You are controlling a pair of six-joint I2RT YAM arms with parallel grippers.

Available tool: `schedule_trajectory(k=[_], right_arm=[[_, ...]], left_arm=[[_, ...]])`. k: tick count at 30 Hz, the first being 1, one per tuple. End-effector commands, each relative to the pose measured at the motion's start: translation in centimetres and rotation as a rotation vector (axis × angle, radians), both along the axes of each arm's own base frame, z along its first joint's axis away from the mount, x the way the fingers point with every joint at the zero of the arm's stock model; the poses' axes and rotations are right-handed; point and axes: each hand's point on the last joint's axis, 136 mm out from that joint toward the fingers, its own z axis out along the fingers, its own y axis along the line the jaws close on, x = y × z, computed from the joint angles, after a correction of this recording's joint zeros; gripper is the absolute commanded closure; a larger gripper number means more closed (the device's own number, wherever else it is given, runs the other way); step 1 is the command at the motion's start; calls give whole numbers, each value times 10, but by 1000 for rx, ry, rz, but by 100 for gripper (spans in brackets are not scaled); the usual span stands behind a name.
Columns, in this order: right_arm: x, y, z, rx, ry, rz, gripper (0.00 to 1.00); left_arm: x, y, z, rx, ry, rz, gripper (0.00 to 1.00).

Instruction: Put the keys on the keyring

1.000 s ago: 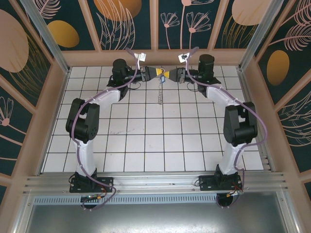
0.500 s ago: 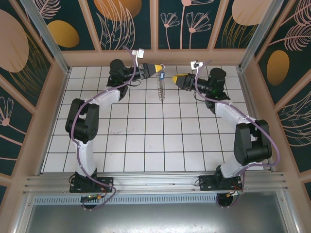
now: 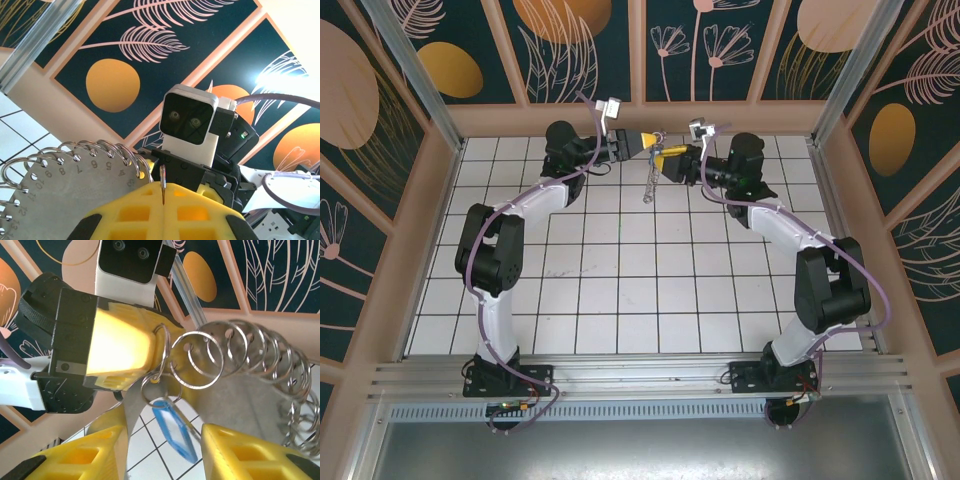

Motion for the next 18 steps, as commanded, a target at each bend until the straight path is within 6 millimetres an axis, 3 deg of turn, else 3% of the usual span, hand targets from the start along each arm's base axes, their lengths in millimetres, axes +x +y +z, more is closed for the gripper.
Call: schedule_trajectory(k=[1, 9, 18], right_arm=[[5, 2, 11, -6, -61, 1, 57], [-3, 13, 11, -7, -62, 68, 65], [-13, 13, 3, 2, -44, 91, 97]], left_arm=[[-22, 3, 47, -52, -136, -30, 100], [-22, 2, 51, -60, -140, -35, 100], [-20, 2, 52, -61, -139, -33, 100]])
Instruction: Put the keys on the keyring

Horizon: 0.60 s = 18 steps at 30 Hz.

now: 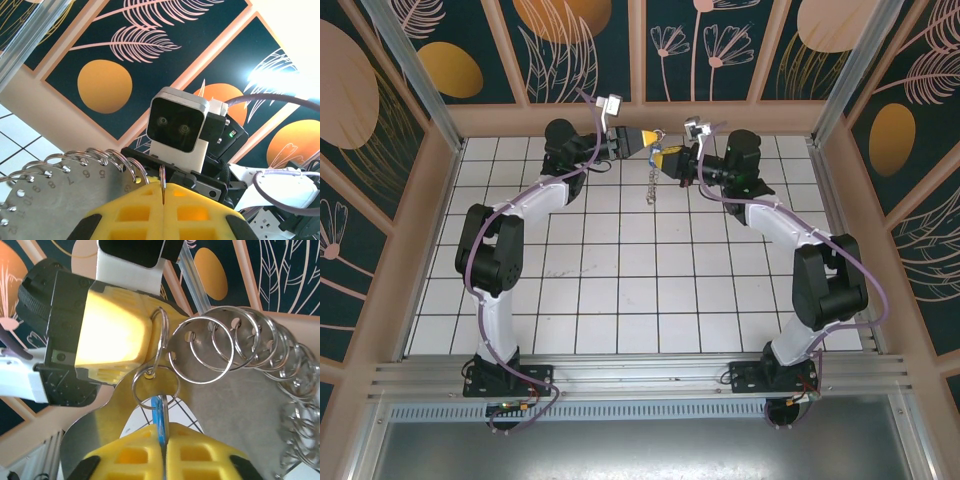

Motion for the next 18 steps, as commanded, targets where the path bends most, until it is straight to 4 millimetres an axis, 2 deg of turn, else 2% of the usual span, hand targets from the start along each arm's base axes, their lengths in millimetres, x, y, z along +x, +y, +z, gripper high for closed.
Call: schedule_trajectory(k=[1, 18], right_arm=[[-10, 3, 4, 16, -23, 40, 100], [-17, -11, 5, 0, 12, 12, 100]], left_arm=[[-17, 4, 41, -51, -123, -15, 100], [-14, 3, 37, -37, -141, 2, 100]])
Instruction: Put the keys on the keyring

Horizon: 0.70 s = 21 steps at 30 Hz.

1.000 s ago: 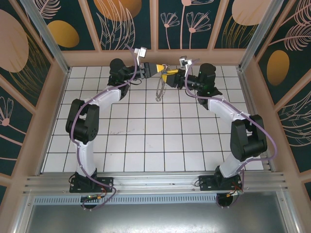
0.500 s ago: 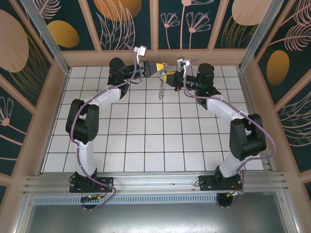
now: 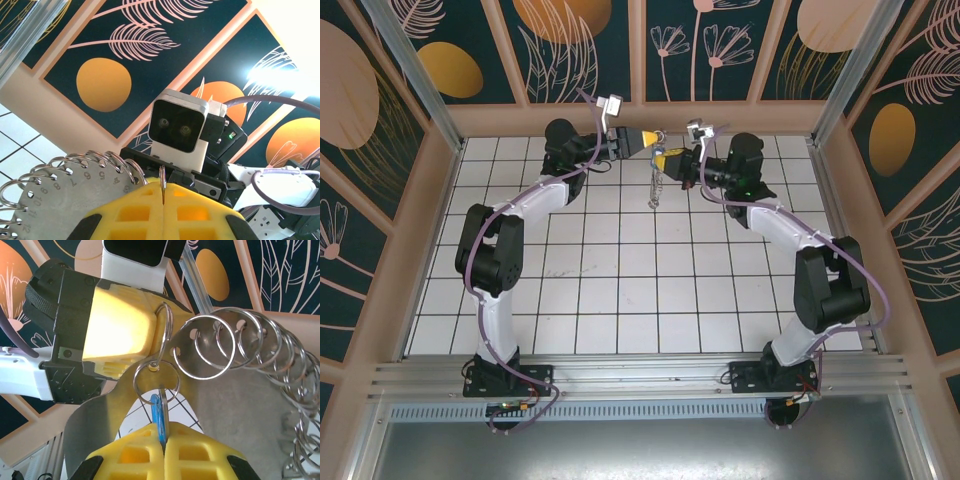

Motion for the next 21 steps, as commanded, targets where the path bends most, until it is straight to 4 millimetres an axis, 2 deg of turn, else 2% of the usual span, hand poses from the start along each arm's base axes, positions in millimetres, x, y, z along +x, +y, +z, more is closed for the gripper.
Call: schedule_trajectory(k=[1, 6, 13, 21], right_arm=[[-14, -5, 4, -21, 7, 15, 100], [-16, -12, 1, -75, 14, -13, 100], [-8, -20, -1, -133, 42, -40, 100], [1, -18, -4, -183, 80, -24, 100]], left_arm=[[-12, 3, 36, -36, -140, 9, 100], [-10, 2, 30, -23, -144, 16, 100], [-9, 1, 21, 8, -158, 26, 100], [-5, 1, 6, 94, -193, 63, 100]])
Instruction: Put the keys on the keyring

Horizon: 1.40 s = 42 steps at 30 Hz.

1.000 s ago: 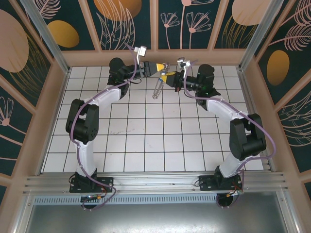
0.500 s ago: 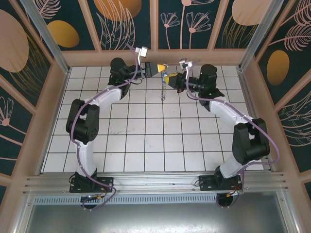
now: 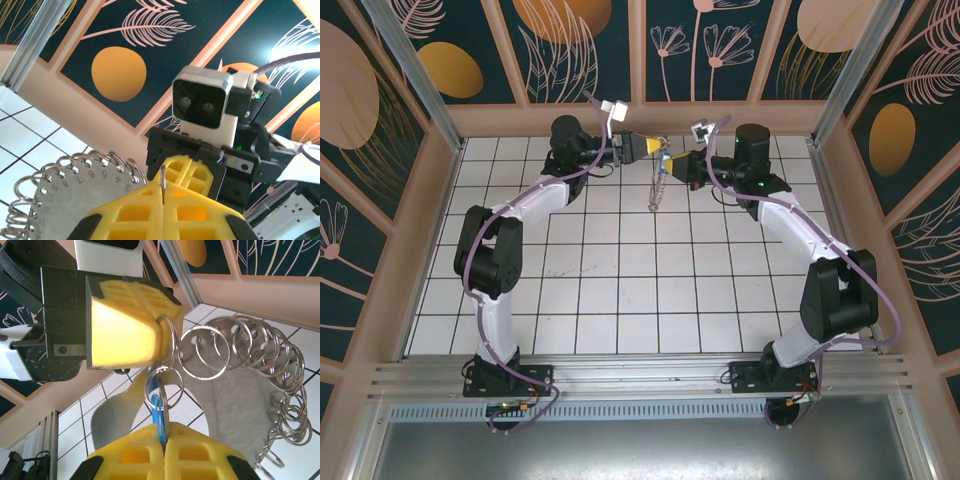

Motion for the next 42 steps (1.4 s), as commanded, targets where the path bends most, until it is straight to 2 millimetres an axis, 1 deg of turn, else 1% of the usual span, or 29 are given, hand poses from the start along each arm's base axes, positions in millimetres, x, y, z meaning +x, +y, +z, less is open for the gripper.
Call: schedule_trajectory(k=[1, 10, 15, 23, 27, 34, 37, 42], right_arm=[[5, 0, 2, -31, 2, 12, 100], [13, 3, -7, -77, 40, 23, 100], [16, -2, -13, -124, 54, 9, 100], [19, -4, -6, -154, 45, 5, 100], [23, -5, -4, -181, 41, -4, 100], [30, -5, -1, -191, 37, -16, 100], [30, -3, -2, -191, 39, -12, 100], [25, -4, -11, -191, 56, -13, 100]], left_arm=[[-6, 6, 24, 12, -123, 36, 100], [-5, 9, 17, 78, -178, 76, 100], [-3, 11, 12, 121, -205, 104, 100], [-2, 12, 6, 153, -224, 119, 100], [-2, 12, 5, 163, -234, 120, 100], [-4, 13, 6, 162, -239, 113, 100], [-4, 13, 7, 159, -235, 118, 100], [-3, 13, 11, 140, -232, 120, 100]])
